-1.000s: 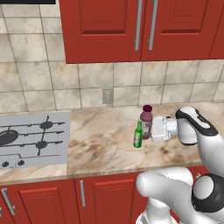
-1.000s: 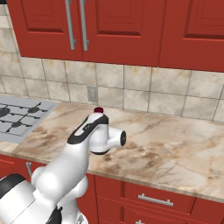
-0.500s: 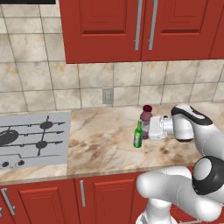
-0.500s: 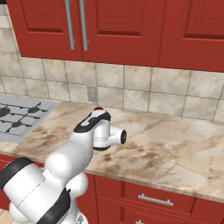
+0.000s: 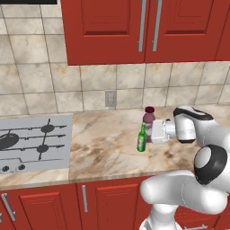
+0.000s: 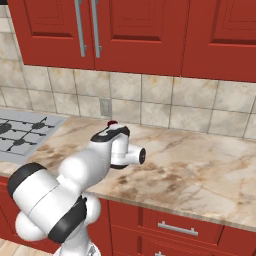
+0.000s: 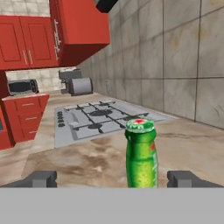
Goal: Place the drinks on the dining counter in a tight cluster.
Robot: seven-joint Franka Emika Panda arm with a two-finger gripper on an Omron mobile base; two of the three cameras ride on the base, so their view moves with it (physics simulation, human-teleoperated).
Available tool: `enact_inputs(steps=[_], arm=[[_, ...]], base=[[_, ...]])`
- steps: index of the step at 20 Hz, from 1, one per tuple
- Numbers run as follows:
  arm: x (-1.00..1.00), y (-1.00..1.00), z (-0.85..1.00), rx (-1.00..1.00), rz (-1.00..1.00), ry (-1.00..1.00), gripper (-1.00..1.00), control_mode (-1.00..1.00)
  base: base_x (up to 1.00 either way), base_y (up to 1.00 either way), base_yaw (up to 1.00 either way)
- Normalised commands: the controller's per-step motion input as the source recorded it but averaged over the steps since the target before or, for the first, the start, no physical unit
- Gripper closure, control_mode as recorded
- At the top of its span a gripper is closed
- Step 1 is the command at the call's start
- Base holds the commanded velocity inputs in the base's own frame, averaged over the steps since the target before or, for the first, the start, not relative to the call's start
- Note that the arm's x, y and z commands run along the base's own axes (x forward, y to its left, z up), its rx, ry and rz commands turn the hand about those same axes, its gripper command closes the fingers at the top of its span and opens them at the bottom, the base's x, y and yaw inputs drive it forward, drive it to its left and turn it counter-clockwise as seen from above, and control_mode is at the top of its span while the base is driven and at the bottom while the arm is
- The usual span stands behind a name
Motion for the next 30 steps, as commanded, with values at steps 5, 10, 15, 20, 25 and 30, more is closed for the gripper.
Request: enact_inputs(steps=[5,10,15,20,25,30], arm=[[0.1,0.01,-0.08,0.0,0.0,0.0,-1.0,-1.0],[-0.01,0.09,-0.04,0.0,0.0,0.0,-1.0,-1.0],[-0.02,0.16,-0.01,0.0,0.0,-0.01,-1.0,-1.0],[-0.01,0.12,0.03,0.0,0.0,-0.04,-1.0,-1.0],[0.03,0.05,0.02,0.0,0.0,0.0,-1.0,-1.0],[0.0,0.0,0.02,0.0,0.0,0.0,1.0,-1.0]], base=[[0.0,0.0,0.0],[0.0,0.0,0.0],[0.0,0.0,0.0],[0.0,0.0,0.0],[0.0,0.0,0.0],[0.0,0.0,0.0]])
